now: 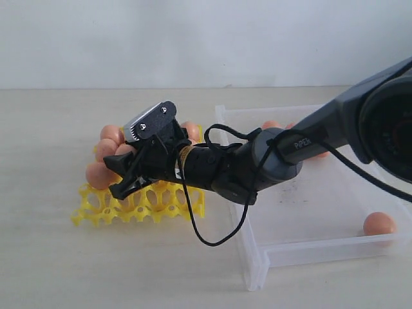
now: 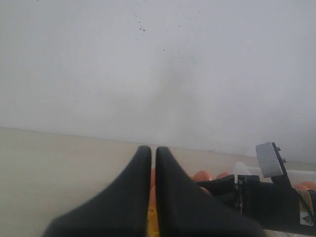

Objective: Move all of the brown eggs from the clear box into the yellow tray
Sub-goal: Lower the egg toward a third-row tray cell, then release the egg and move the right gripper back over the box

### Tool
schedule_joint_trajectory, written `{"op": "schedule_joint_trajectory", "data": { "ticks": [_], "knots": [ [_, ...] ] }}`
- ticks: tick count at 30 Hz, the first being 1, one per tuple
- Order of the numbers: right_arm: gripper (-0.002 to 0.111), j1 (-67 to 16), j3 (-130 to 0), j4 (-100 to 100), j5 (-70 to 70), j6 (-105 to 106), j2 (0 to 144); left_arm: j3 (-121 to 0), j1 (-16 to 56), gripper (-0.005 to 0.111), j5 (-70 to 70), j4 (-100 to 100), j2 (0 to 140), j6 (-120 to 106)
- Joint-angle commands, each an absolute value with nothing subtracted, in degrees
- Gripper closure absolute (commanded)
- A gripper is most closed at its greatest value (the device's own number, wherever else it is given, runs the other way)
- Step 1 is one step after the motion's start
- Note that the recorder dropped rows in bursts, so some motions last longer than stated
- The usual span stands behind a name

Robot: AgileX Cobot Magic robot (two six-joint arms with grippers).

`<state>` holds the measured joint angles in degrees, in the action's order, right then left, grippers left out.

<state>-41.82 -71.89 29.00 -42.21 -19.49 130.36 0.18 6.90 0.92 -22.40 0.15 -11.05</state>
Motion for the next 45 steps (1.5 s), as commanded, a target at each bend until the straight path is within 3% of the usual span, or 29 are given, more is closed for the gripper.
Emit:
{"op": "schedule_joint_trajectory", "data": {
  "ticks": [1, 3, 4, 6, 13, 17, 19, 21, 23, 25, 31, 39, 45],
  "knots": [
    [0.101, -41.67, -72.24, 27.93, -42.22, -19.58, 130.53, 0.00, 7.23, 0.103, 0.00, -22.92, 0.00, -10.62],
    [0.081, -41.67, -72.24, 27.93, -41.40, -19.58, 130.53, 0.00, 7.23, 0.103, 0.00, -22.92, 0.00, -10.62],
    [0.063, -41.67, -72.24, 27.93, -40.62, -20.28, 130.53, 0.00, 7.23, 0.103, 0.00, -22.92, 0.00, -10.62],
    [0.049, -41.67, -72.24, 27.43, -39.49, -21.11, 130.53, 0.00, 7.23, 0.103, 0.00, -22.92, 0.00, -10.62],
    [0.049, -41.67, -72.24, 27.43, -36.84, -22.70, 127.77, 0.00, 7.23, 0.103, 0.00, -22.92, 0.00, -10.62],
    [0.049, -41.67, -72.24, 27.53, -23.70, -22.48, 120.80, 0.00, 7.23, 0.103, 0.00, -22.92, 0.00, -10.62],
    [0.051, -41.67, -72.24, 27.53, -17.76, -22.48, 117.57, 0.00, 7.23, 0.103, 0.00, -22.92, 0.00, -10.62],
    [0.062, -41.67, -72.24, 27.68, -11.19, -22.20, 113.71, 0.00, 7.23, 0.103, 0.00, -22.92, 0.00, -10.62],
    [0.081, -41.67, -72.24, 27.68, -5.49, -20.40, 110.16, 0.00, 7.23, 0.103, 0.00, -22.92, 0.00, -10.62],
    [0.108, -41.67, -72.24, 27.68, 0.69, -17.24, 106.37, 0.00, 7.23, 0.103, 0.00, -22.92, 0.00, -10.62],
    [0.109, -38.63, -72.24, 29.63, 14.83, -12.70, 97.43, 0.00, 7.23, 0.103, 0.00, -22.92, 0.00, -10.62],
    [0.109, -30.31, -72.24, 43.39, 36.19, -22.92, 94.41, 0.00, 7.23, 0.103, 0.00, -22.92, 0.00, -10.62],
    [0.109, -25.04, -72.24, 36.76, 37.55, -19.65, 94.75, 0.00, 7.23, 0.103, 0.00, -22.92, 0.00, -10.62]
  ]
}}
